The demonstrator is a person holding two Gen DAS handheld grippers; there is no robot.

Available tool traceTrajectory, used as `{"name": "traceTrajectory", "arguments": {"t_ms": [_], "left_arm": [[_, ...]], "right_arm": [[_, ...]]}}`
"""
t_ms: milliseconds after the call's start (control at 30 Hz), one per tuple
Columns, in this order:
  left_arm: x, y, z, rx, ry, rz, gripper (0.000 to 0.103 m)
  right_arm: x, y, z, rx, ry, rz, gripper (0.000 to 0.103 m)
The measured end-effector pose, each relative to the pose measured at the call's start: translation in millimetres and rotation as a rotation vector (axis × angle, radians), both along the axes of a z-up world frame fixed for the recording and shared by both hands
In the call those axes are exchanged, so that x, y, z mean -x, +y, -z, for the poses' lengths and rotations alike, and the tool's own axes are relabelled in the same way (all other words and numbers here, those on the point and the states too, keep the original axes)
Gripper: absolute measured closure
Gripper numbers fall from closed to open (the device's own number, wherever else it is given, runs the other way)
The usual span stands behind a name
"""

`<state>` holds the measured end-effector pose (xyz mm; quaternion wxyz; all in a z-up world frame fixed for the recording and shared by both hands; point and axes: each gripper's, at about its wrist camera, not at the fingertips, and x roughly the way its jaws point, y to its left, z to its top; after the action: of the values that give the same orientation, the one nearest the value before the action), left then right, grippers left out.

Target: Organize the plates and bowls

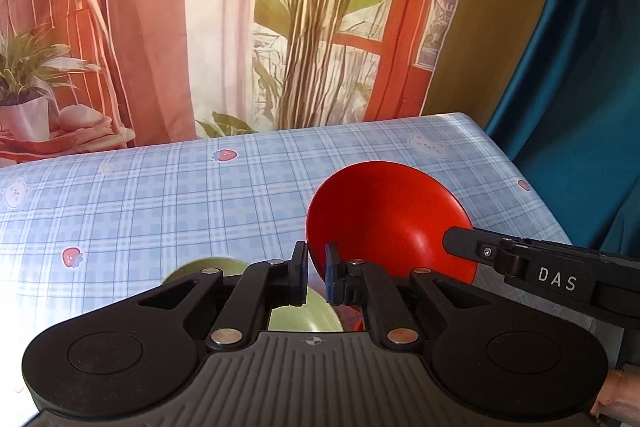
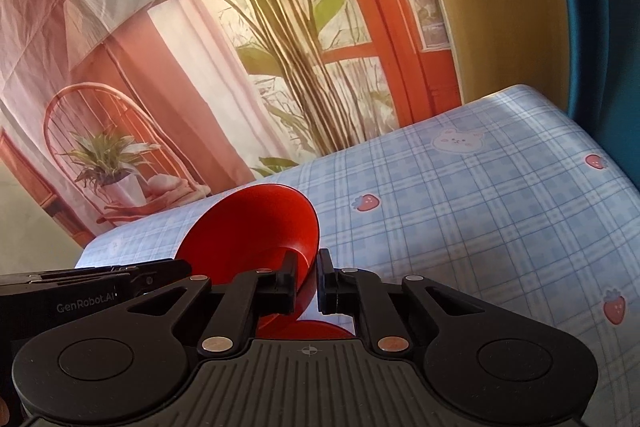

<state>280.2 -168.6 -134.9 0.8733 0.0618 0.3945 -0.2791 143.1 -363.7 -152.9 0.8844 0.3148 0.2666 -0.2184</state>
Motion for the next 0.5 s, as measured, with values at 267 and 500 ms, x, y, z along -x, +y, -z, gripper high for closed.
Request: {"name": "traceTrajectory", "arguments": {"t_ms": [267, 500], "left_arm": [[22.6, 3.7, -6.0, 0.008, 0.009, 0.030, 0.093], [41.6, 2.3, -4.3, 0.003, 0.015, 0.049, 0.092]], "right_arm": [[36.4, 7.8, -1.6, 0.015, 0.011, 0.010, 0.094], [61.3, 12.7, 1.5, 0.019, 0.014, 0.020, 0.094]]}}
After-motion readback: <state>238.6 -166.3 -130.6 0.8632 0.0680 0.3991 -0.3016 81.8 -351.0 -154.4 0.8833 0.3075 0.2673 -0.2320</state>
